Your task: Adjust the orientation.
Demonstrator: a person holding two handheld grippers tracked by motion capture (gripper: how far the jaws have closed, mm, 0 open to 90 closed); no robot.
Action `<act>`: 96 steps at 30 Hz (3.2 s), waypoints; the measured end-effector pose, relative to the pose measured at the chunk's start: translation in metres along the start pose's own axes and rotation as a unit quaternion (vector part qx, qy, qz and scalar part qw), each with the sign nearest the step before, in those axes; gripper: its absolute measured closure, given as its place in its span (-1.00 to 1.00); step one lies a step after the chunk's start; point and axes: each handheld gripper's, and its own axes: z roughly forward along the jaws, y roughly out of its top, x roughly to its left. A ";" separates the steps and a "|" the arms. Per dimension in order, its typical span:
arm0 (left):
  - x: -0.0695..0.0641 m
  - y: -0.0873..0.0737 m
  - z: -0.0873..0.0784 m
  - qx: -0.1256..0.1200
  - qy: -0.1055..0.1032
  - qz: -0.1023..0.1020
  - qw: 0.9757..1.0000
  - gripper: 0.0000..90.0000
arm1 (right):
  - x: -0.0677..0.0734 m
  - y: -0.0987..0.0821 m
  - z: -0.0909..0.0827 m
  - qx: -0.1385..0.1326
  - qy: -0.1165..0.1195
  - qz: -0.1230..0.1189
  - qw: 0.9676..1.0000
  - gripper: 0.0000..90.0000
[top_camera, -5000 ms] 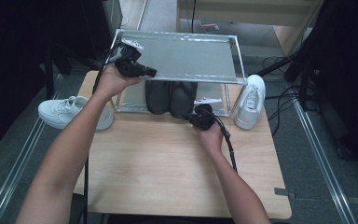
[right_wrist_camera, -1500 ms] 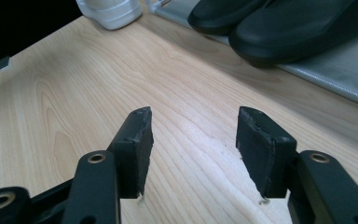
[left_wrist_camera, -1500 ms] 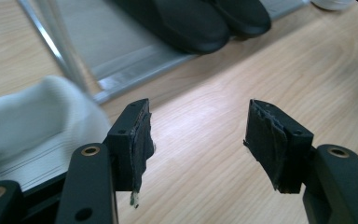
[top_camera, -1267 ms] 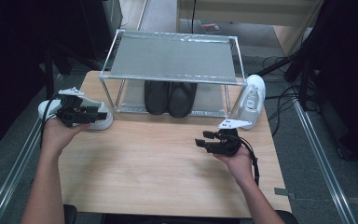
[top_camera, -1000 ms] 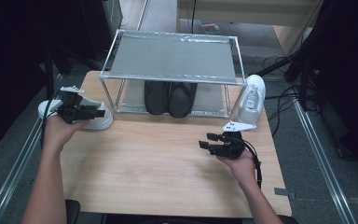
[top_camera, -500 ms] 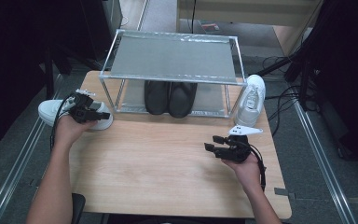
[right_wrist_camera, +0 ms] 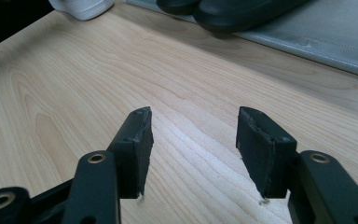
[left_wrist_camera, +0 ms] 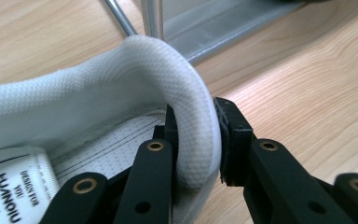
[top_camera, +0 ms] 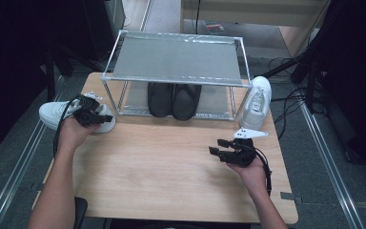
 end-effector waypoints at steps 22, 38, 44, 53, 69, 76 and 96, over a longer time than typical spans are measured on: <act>-0.044 -0.002 -0.045 0.005 -0.001 0.035 0.999 0.73 | 0.004 0.011 0.017 0.008 0.025 -0.015 1.000 0.07; -0.094 -0.011 -0.061 0.009 -0.019 0.049 0.999 0.73 | 0.009 0.022 0.038 0.022 0.049 -0.031 0.998 0.07; -0.123 -0.009 -0.061 0.006 -0.023 0.075 0.997 0.72 | 0.011 0.025 0.043 0.026 0.055 -0.034 0.998 0.07; -0.160 -0.004 -0.058 0.008 -0.061 0.106 0.993 0.72 | 0.011 0.027 0.045 0.027 0.056 -0.034 0.997 0.07; -0.221 0.008 -0.029 0.026 -0.111 0.159 0.981 0.71 | 0.012 0.025 0.045 0.032 0.053 -0.035 0.997 0.07; -0.251 0.015 -0.003 0.030 -0.140 0.180 0.973 0.72 | 0.010 0.020 0.040 0.032 0.045 -0.031 0.998 0.07; -0.255 0.014 0.026 0.048 -0.211 0.138 0.966 0.27 | 0.012 0.010 0.031 0.037 0.033 -0.030 0.998 0.07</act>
